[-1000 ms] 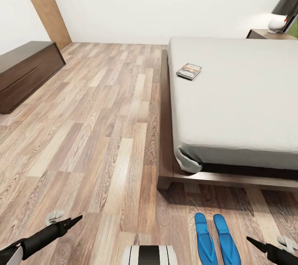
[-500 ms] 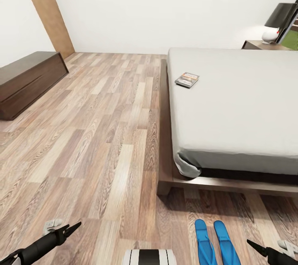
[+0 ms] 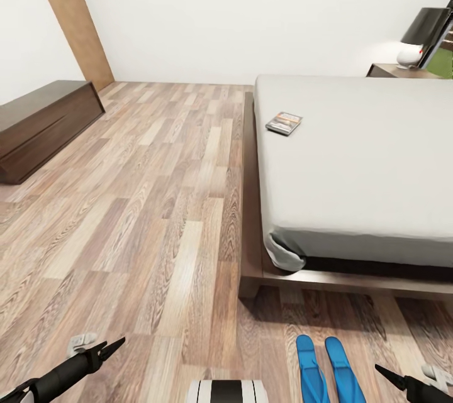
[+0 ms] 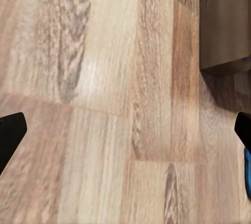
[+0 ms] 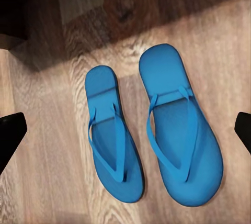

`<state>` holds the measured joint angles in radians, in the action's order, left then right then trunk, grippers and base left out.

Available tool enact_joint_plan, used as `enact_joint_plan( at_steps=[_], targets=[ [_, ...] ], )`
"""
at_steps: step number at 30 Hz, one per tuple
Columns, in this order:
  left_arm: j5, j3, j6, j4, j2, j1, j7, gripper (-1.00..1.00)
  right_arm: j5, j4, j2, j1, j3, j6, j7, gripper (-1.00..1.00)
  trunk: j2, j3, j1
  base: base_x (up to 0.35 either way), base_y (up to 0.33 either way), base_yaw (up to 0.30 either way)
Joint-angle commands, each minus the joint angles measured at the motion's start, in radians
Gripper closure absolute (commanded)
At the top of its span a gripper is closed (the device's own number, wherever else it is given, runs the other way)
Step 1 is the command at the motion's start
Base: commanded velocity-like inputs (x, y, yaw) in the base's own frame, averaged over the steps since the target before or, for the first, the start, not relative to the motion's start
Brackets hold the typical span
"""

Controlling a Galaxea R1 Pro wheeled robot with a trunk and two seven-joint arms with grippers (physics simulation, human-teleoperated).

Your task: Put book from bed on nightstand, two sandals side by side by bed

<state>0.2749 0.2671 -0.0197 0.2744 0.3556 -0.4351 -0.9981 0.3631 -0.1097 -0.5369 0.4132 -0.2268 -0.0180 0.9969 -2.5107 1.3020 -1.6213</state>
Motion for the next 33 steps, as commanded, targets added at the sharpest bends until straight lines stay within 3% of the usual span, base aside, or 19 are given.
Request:
enact_joint_plan(
  at_steps=[1, 33],
  targets=[
    [0.004, -0.002, -0.002, -0.001, 0.000, -0.001, -0.003, -1.00, -0.004, 0.001, 0.000, 0.001, -0.006, -0.002, 0.003, -1.00, 0.000, -0.003, 0.001, 0.000, 0.000, 0.000],
    [0.003, -0.003, -0.002, -0.001, -0.013, -0.001, -0.001, -1.00, -0.004, 0.001, 0.003, 0.000, -0.006, -0.002, 0.000, -1.00, 0.007, -0.127, 0.015, 0.000, 0.000, 0.000]
  ],
)
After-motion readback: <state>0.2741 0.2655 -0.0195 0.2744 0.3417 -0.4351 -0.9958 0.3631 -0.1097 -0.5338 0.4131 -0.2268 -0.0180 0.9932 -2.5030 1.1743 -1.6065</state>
